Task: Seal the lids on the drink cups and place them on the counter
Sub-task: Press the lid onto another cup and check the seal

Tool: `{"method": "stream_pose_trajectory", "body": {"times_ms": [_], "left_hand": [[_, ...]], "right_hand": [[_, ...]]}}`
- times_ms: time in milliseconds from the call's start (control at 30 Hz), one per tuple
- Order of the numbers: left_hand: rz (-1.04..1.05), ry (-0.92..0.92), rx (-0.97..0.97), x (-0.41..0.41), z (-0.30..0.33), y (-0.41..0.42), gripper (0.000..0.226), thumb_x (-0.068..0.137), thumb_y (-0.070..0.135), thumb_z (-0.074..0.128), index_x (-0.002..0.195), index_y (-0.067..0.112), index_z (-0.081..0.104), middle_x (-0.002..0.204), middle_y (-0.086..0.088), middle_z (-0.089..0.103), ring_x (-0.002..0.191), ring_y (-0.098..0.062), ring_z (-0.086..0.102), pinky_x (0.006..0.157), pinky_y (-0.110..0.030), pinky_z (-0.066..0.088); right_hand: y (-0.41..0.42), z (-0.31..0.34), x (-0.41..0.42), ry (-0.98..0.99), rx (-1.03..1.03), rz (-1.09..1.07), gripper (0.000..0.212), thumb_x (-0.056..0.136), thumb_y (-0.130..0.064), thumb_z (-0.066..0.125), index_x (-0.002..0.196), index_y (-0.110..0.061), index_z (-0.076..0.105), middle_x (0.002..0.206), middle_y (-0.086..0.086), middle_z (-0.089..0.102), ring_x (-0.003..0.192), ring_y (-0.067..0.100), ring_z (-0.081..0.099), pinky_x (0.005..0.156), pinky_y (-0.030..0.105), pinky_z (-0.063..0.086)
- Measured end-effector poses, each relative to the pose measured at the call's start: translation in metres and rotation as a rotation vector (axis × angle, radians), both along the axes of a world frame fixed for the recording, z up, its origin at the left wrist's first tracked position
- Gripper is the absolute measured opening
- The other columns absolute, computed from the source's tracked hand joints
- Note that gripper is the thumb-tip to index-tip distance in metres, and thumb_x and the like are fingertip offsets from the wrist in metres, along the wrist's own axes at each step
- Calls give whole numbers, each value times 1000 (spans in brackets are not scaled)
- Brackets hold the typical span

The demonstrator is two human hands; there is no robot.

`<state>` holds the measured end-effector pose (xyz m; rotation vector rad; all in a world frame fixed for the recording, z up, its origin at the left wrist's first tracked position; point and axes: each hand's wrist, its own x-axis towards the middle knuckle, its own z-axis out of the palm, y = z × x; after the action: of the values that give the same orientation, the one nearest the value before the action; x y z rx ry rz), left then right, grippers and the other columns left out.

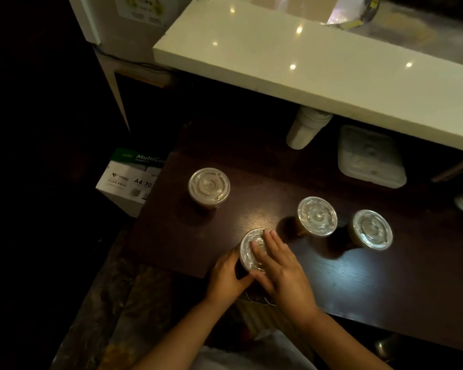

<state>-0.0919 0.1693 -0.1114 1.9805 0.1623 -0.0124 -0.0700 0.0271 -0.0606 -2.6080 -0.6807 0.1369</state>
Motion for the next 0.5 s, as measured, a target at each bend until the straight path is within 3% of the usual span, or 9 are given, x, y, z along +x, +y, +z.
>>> {"method": "stream_pose_trajectory", "body": {"times_ms": [133, 300, 367, 500], "left_hand": [[-24, 40, 3, 6, -2, -1, 67, 62, 48, 64, 120, 16, 53, 117, -6, 63, 110, -18, 57, 92, -39, 48], [-34, 52, -34, 4, 4, -1, 62, 60, 42, 72, 114, 19, 55, 112, 1, 61, 106, -14, 58, 86, -21, 46], [-25, 28, -45, 5, 11, -2, 63, 59, 33, 78, 116, 25, 53, 115, 2, 59, 109, -12, 56, 88, -17, 43], [-13, -67, -90, 8, 37, 0, 56, 61, 51, 71, 112, 44, 48, 115, 9, 60, 107, -1, 56, 91, -26, 49]], "right_hand": [[-3, 7, 2, 14, 67, -11, 53, 85, -53, 46, 132, -28, 48, 149, 6, 31, 139, 22, 22, 105, 44, 34], [-12, 25, 6, -45, 83, -62, 53, 70, -55, 60, 118, -32, 59, 137, 9, 48, 125, 24, 42, 95, 48, 42], [-15, 33, 8, -26, 130, -6, 56, 71, -56, 58, 120, -30, 58, 137, 6, 49, 128, 22, 39, 95, 43, 43], [-17, 42, 12, -20, 273, -21, 47, 76, -50, 57, 119, -33, 58, 137, -2, 47, 131, 14, 35, 99, 28, 36]]}}
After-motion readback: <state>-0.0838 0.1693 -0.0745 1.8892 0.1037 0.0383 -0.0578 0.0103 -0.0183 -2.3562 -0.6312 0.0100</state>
